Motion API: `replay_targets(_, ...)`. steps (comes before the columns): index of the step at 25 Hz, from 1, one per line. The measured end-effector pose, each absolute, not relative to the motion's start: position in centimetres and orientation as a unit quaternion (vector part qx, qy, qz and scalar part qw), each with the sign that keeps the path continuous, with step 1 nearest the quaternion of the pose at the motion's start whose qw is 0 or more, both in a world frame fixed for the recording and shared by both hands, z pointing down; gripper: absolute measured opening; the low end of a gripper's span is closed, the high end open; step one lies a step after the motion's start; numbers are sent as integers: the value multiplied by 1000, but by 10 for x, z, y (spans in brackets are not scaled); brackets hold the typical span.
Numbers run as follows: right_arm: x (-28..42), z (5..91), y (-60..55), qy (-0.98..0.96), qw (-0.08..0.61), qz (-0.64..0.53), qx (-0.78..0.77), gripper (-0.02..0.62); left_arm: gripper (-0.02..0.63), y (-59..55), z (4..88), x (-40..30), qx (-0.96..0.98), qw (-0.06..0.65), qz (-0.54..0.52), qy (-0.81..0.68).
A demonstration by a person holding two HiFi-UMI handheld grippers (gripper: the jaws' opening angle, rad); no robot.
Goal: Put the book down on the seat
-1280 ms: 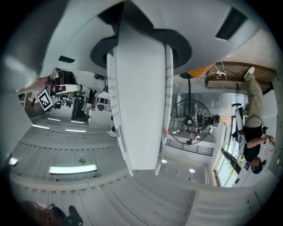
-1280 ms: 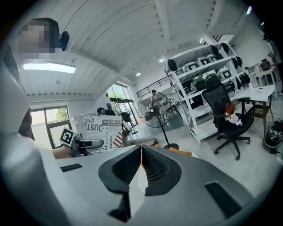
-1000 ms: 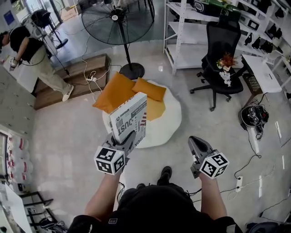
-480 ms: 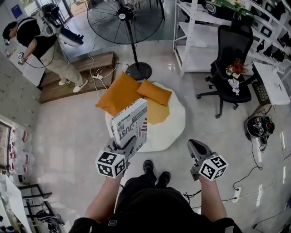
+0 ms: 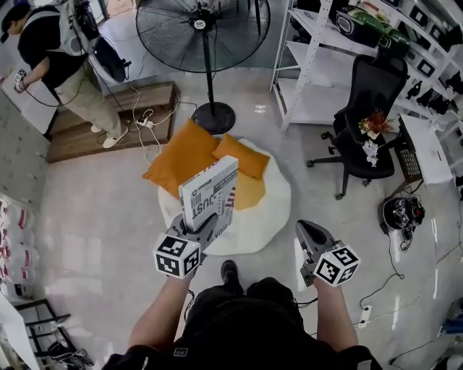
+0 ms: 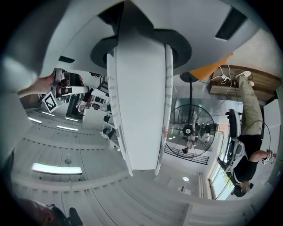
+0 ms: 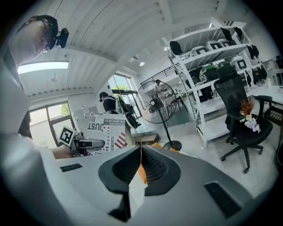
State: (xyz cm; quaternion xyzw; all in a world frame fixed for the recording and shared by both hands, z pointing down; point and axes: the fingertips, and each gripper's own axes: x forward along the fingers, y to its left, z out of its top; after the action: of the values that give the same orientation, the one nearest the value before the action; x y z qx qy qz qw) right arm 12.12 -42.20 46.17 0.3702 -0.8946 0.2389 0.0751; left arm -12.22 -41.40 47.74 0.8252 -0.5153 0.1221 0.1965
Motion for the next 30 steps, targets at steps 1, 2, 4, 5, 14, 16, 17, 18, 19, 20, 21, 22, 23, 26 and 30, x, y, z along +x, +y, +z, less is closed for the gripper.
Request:
replay_targets(1,115,462,-425,-894,78,239,371,15,152,-419,479,-125,828,197,122,-510)
replay_targets(2,109,465,-428,-893,81,240,371,16,152,-424,480,-126,831,197,122,-506)
replay_targets(4,100,472,-432,-891,86,250,369,15,152,-433,484,-128,833,202,121,-500)
replay_targets(5,96,476,-433,-890,89,256,367,15,152,-437,487,-129,834,206,120,-498)
replay_targets(14,81,513,-465,-887,113,282,348,16,152,-470,531,-123,829,245,135,-485)
replay_targets(16,81,525,-474,-888,118,286,341,15,152,-478,545,-117,825,255,142,-484)
replay_targets(17,81,531,-479,-888,120,287,338,15,152,-481,553,-114,824,261,146,-482)
replay_targets(18,82,538,-483,-888,121,289,336,15,153,-484,562,-110,823,266,150,-479)
replay_targets(19,82,547,-487,-888,123,292,334,15,152,-487,571,-106,822,270,154,-477)
replay_targets(20,83,556,-490,-886,124,297,332,15,153,-490,580,-102,822,275,159,-473)
replay_targets(21,84,566,-494,-885,126,303,330,15,153,-494,590,-97,821,280,164,-470)
replay_targets(22,86,576,-498,-883,129,309,327,15,153,-498,601,-92,820,284,170,-467)
replay_targets(23,88,587,-503,-882,132,315,325,15,153,-504,612,-86,819,289,175,-464)
replay_targets(26,90,614,-518,-879,137,328,318,15,153,-521,645,-71,814,310,186,-454)
replay_targets(30,87,644,-531,-873,142,344,314,15,153,-536,684,-61,807,340,193,-443)
